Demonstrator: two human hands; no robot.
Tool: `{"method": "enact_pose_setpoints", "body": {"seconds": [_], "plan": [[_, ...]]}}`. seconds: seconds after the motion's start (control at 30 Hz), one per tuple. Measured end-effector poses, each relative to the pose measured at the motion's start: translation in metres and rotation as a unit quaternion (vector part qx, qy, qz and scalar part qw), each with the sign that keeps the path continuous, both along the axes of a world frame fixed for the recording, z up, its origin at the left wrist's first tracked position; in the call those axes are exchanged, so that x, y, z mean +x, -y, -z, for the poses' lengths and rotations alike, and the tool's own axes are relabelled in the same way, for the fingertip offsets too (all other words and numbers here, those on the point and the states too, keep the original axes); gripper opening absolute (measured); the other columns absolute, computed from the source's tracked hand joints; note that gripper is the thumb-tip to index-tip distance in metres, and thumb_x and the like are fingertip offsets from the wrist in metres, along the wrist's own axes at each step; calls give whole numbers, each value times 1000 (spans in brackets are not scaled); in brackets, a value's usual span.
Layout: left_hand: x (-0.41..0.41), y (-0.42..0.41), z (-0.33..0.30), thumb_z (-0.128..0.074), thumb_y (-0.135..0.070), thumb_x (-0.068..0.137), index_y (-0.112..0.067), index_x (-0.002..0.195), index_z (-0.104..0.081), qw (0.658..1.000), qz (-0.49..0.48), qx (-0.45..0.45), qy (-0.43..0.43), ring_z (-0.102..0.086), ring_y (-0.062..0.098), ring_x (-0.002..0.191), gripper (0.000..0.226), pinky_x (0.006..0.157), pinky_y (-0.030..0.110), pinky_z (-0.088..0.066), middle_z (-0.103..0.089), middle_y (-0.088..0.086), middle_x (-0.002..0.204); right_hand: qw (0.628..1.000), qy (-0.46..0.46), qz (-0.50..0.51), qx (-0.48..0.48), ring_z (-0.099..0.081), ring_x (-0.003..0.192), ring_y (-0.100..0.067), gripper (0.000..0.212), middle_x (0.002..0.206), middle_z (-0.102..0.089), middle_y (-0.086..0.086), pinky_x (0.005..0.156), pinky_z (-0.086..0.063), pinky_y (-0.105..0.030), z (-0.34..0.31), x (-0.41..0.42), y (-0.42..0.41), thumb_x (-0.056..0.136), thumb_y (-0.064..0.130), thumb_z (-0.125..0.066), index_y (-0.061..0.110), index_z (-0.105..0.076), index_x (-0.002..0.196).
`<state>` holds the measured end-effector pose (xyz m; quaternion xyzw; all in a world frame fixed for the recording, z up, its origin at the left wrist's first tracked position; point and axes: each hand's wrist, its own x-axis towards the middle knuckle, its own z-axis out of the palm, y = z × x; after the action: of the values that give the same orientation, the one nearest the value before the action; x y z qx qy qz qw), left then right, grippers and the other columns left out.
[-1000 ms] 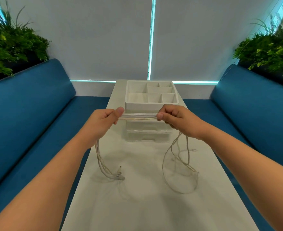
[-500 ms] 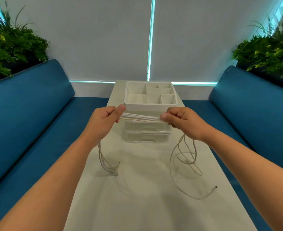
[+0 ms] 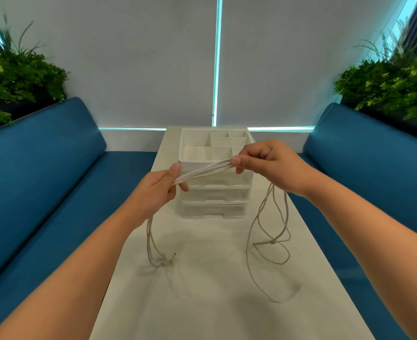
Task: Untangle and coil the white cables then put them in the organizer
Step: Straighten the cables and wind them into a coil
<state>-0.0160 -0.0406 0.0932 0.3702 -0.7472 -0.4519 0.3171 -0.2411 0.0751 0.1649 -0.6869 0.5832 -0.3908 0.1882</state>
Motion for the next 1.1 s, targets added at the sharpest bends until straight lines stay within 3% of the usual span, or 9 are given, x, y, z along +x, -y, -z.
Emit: {"method": "enact_pose_setpoints", "body": {"seconds": [0.1, 0.23, 0.33, 0.47, 0.57, 0.7, 0.83, 0.97, 1.1], "plan": [[-10, 1, -14, -26, -48, 104, -19, 88, -74, 999, 11, -39, 26, -64, 4, 70, 58, 73, 18, -44, -71, -5, 72, 999, -32, 0, -11, -35, 57, -27, 29, 65, -46, -19, 56, -34, -28, -15, 4, 4, 89, 40, -62, 15, -73, 80], [-34, -3, -44, -31, -47, 104, -24, 92, -77, 993, -5, -118, -21, -68, 5, 91, 52, 89, 27, -50, -75, -9, 92, 998, -60, 10, -24, -33, 49, -10, 32, 58, -43, -12, 49, -31, -22, -27, 5, 11, 89, 41, -62, 13, -72, 77], [-59, -17, -61, -32, -43, 106, -15, 85, -75, 988, 38, -144, -46, -70, 14, 77, 55, 80, 34, -54, -74, 0, 80, 997, -72, 20, -20, -49, 55, -16, 32, 65, -61, -10, 57, -43, -29, -25, 9, 16, 92, 37, -60, 9, -72, 81], [-79, -30, -65, -31, -48, 104, -23, 66, -65, 990, 5, -135, -35, -53, 3, 56, 57, 67, 31, -46, -62, -8, 61, 998, -60, 29, -17, -61, 75, -20, 31, 83, -70, -6, 74, -49, -35, -16, 9, 16, 97, 30, -53, 7, -71, 87], [-79, -29, -61, -41, -54, 100, -22, 55, -62, 992, 5, -125, -14, -48, 1, 48, 59, 64, 28, -40, -57, -13, 50, 1000, -21, -3, 23, -54, 63, -1, 26, 78, -65, 5, 64, -43, -16, -6, 6, 12, 99, 24, -50, 11, -70, 87], [-72, -27, -49, -55, -55, 93, -4, 56, -56, 992, 24, -125, -7, -35, 13, 50, 62, 57, 27, -36, -39, 7, 54, 997, 12, -30, 72, -42, 59, -10, 29, 65, -46, 2, 60, -41, -23, 12, -2, 9, 97, 27, -54, 2, -62, 86], [-59, -25, -38, -62, -48, 91, 11, 66, -48, 993, 36, -111, -16, -26, 8, 43, 65, 45, 12, -29, -29, -7, 45, 996, 18, -31, 81, -43, 59, -4, 34, 64, -43, 8, 62, -43, -18, 29, -4, 8, 96, 33, -53, 4, -54, 79], [-52, -21, -32, -62, -48, 91, -4, 60, -59, 996, 28, -84, -13, -38, 5, 42, 54, 49, 9, -34, -36, -10, 41, 999, -14, -12, 40, -47, 70, -8, 41, 75, -50, -1, 71, -43, -25, 36, 0, 14, 95, 42, -50, 2, -57, 86], [-49, -16, -33, -61, -52, 89, -14, 62, -68, 997, 11, -78, -12, -63, -5, 73, 48, 68, 16, -42, -68, -6, 66, 998, -7, -11, 60, -53, 77, -8, 33, 84, -57, 1, 76, -46, -25, 38, 2, 20, 97, 40, -48, 10, -60, 96]]}}
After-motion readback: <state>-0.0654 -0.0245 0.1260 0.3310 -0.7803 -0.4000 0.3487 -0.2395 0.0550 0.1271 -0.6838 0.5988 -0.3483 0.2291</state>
